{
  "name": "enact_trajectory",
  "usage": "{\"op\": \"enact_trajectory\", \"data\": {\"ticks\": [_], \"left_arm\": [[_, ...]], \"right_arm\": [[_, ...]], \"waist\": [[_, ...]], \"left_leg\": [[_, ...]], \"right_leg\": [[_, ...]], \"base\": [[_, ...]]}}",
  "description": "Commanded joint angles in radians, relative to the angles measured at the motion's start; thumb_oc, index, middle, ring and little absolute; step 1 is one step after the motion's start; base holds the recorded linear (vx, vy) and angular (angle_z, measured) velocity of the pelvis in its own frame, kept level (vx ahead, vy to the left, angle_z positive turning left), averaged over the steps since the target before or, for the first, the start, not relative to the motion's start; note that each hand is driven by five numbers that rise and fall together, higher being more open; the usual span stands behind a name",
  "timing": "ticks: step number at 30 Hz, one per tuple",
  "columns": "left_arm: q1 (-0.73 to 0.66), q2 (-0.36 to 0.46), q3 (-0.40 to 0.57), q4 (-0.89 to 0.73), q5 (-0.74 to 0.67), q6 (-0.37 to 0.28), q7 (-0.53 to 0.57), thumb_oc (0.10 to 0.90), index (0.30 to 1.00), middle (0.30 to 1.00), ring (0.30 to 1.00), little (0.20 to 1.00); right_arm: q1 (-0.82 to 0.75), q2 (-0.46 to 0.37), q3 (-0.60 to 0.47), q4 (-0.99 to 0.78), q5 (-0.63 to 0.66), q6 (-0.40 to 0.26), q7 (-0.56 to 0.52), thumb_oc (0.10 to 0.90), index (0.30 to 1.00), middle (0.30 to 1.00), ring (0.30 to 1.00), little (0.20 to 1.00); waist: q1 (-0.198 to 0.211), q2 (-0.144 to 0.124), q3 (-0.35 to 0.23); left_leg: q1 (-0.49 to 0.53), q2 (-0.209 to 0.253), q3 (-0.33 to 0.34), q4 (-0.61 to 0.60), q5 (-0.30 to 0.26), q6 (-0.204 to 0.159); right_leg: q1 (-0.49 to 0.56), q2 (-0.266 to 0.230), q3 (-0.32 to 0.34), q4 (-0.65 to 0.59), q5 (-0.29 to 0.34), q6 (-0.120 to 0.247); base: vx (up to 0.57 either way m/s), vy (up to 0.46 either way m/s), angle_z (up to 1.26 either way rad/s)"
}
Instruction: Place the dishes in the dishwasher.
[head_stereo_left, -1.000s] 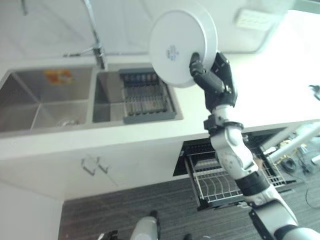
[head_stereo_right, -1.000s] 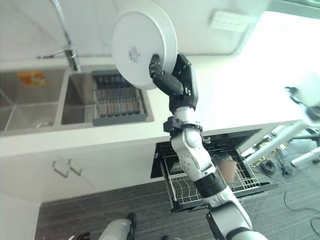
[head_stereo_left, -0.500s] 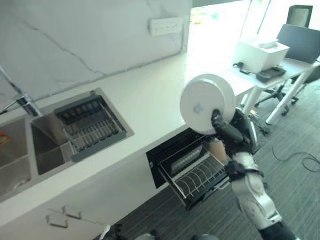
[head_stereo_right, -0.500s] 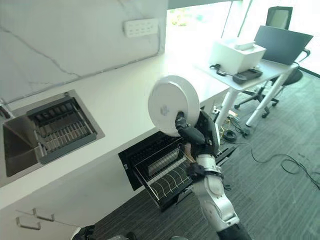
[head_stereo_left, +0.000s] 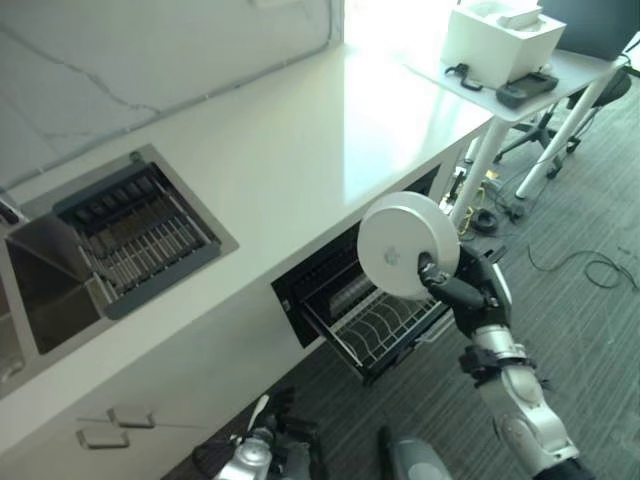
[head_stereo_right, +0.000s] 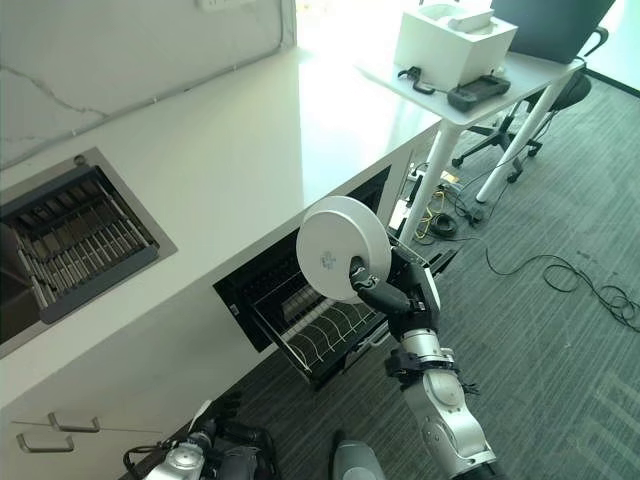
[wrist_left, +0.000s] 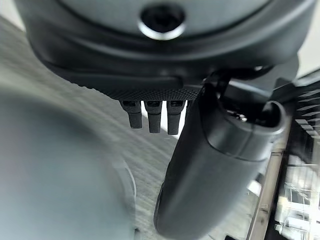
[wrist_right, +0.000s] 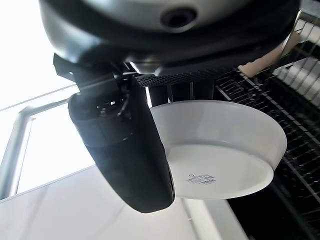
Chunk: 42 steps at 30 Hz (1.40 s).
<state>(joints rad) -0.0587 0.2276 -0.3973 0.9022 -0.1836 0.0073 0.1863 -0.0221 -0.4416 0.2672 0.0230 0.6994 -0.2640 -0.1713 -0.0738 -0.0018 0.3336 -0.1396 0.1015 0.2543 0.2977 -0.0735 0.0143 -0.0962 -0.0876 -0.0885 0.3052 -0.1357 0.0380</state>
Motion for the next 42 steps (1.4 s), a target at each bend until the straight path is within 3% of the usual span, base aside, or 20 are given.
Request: {"op": "enact_trajectory", "data": {"ticks": [1,6,12,15,16,21,22,28,30,31,33,39,40,42], "left_arm": [[-0.038,0.031,-0.026,-0.002,0.026,-0.035,0.008,0.8,0.9,0.9,0.9,0.9],[-0.029,0.032,-0.047,0.011,0.061,-0.036,-0.005,0.8,0.9,0.9,0.9,0.9],[-0.079,0.037,-0.092,0.023,0.09,-0.028,-0.015,0.8,0.9,0.9,0.9,0.9],[-0.117,0.047,-0.114,0.031,0.128,0.002,-0.041,0.8,0.9,0.9,0.9,0.9],[-0.141,0.06,-0.164,0.043,0.185,0.017,-0.067,0.8,0.9,0.9,0.9,0.9],[-0.178,0.064,-0.238,0.121,0.236,-0.021,-0.043,0.8,0.9,0.9,0.9,0.9],[-0.184,0.074,-0.247,0.132,0.239,-0.058,-0.01,0.8,0.9,0.9,0.9,0.9],[-0.201,0.1,-0.258,0.177,0.257,-0.107,0.039,0.8,0.9,0.9,0.9,0.9],[-0.196,0.107,-0.245,0.185,0.231,-0.124,0.046,0.8,0.9,0.9,0.9,0.9],[-0.192,0.115,-0.233,0.184,0.212,-0.142,0.048,0.8,0.9,0.9,0.9,0.9],[-0.192,0.119,-0.231,0.182,0.207,-0.152,0.049,0.8,0.9,0.9,0.9,0.9],[-0.195,0.119,-0.225,0.18,0.138,-0.21,0.072,0.8,0.9,0.9,0.9,0.9],[-0.19,0.104,-0.217,0.171,0.09,-0.224,0.077,0.8,0.9,0.9,0.9,0.9],[-0.186,0.092,-0.206,0.166,0.056,-0.227,0.08,0.8,0.9,0.9,0.9,0.9]], "right_arm": [[-0.119,0.013,-0.008,-0.066,-0.099,-0.1,0.039,0.4,0.3,0.3,0.3,0.3],[-0.15,0.036,0.073,0.118,-0.256,-0.137,-0.013,0.4,0.3,0.3,0.3,0.3],[-0.302,0.089,0.133,0.307,-0.388,-0.117,-0.168,0.4,0.3,0.3,0.3,0.3],[-0.371,0.079,0.144,0.349,-0.478,-0.079,-0.268,0.4,0.3,0.3,0.3,0.3],[-0.485,0.076,0.161,0.455,-0.517,-0.051,-0.307,0.4,0.3,0.3,0.3,0.3],[-0.615,0.072,0.211,0.526,-0.639,0.032,-0.442,0.4,0.3,0.3,0.3,0.3],[-0.649,0.063,0.213,0.548,-0.678,0.041,-0.472,0.4,0.3,0.3,0.3,0.3],[-0.759,0.043,0.256,0.732,-0.762,0.118,-0.627,0.4,0.3,0.3,0.3,0.3],[-0.769,0.033,0.259,0.785,-0.797,0.164,-0.665,0.4,0.3,0.3,0.3,0.3],[-0.779,0.015,0.263,0.837,-0.831,0.231,-0.689,0.4,0.3,0.3,0.3,0.3],[-0.782,0.008,0.268,0.868,-0.838,0.257,-0.706,0.4,0.3,0.3,0.3,0.3],[-0.773,0.02,0.242,0.98,-0.82,0.273,-0.843,0.4,0.3,0.3,0.3,0.3],[-0.773,0.016,0.241,0.998,-0.847,0.29,-0.86,0.4,0.3,0.3,0.3,0.3],[-0.775,0.015,0.242,1.011,-0.852,0.289,-0.851,0.4,0.3,0.3,0.3,0.3]], "waist": [[0.006,-0.005,-0.019],[0.032,0.0,-0.004],[0.071,0.006,0.035],[0.085,0.005,0.052],[0.106,0.006,0.062],[0.136,-0.005,0.086],[0.145,-0.013,0.091],[0.196,-0.021,0.102],[0.207,-0.017,0.106],[0.217,-0.009,0.11],[0.221,-0.005,0.115],[0.229,0.025,0.146],[0.228,0.046,0.161],[0.228,0.058,0.171]], "left_leg": [[0.059,0.011,-0.113,0.002,-0.04,-0.016],[0.052,0.002,-0.13,0.002,-0.031,-0.015],[0.017,-0.008,-0.152,0.002,-0.012,-0.015],[0.005,-0.017,-0.164,0.002,-0.005,-0.016],[-0.002,-0.024,-0.177,0.002,-0.003,-0.013],[-0.037,-0.027,-0.188,0.002,0.005,-0.01],[-0.047,-0.027,-0.192,0.002,0.007,-0.01],[-0.06,-0.03,-0.208,0.002,0.002,-0.012],[-0.064,-0.034,-0.214,0.002,0.004,-0.011],[-0.073,-0.041,-0.22,0.002,0.007,-0.009],[-0.078,-0.044,-0.223,0.002,0.007,-0.008],[-0.11,-0.061,-0.23,0.015,0.008,0.003],[-0.129,-0.069,-0.235,0.031,0.008,0.004],[-0.141,-0.075,-0.24,0.038,0.01,0.004]], "right_leg": [[0.009,-0.018,-0.002,-0.005,0.041,0.022],[0.011,-0.027,-0.026,0.004,0.038,0.016],[-0.017,-0.039,-0.051,0.032,0.032,0.007],[-0.028,-0.045,-0.057,0.045,0.035,0.007],[-0.029,-0.049,-0.064,0.048,0.033,0.005],[-0.051,-0.047,-0.072,0.052,0.037,0.003],[-0.057,-0.043,-0.074,0.053,0.04,0.002],[-0.038,-0.042,-0.113,0.027,0.046,0.004],[-0.037,-0.046,-0.123,0.027,0.047,0.004],[-0.042,-0.051,-0.13,0.032,0.047,0.003],[-0.045,-0.053,-0.132,0.032,0.048,0.004],[-0.083,-0.066,-0.14,0.065,0.047,0.005],[-0.102,-0.073,-0.141,0.085,0.042,0.002],[-0.114,-0.078,-0.141,0.094,0.041,0.001]], "base": [[0.0,0.0,0.0],[0.02,0.015,0.06],[-0.04,0.016,0.11],[-0.03,0.01,0.13],[-0.03,-0.006,0.07],[-0.04,-0.03,0.11],[-0.07,-0.115,0.06],[-0.02,-0.069,0.19],[-0.01,-0.004,0.09],[-0.03,0.011,0.03],[-0.05,0.017,0.07],[-0.08,0.038,0.09],[-0.11,0.121,0.02],[-0.09,0.11,0.02]]}}
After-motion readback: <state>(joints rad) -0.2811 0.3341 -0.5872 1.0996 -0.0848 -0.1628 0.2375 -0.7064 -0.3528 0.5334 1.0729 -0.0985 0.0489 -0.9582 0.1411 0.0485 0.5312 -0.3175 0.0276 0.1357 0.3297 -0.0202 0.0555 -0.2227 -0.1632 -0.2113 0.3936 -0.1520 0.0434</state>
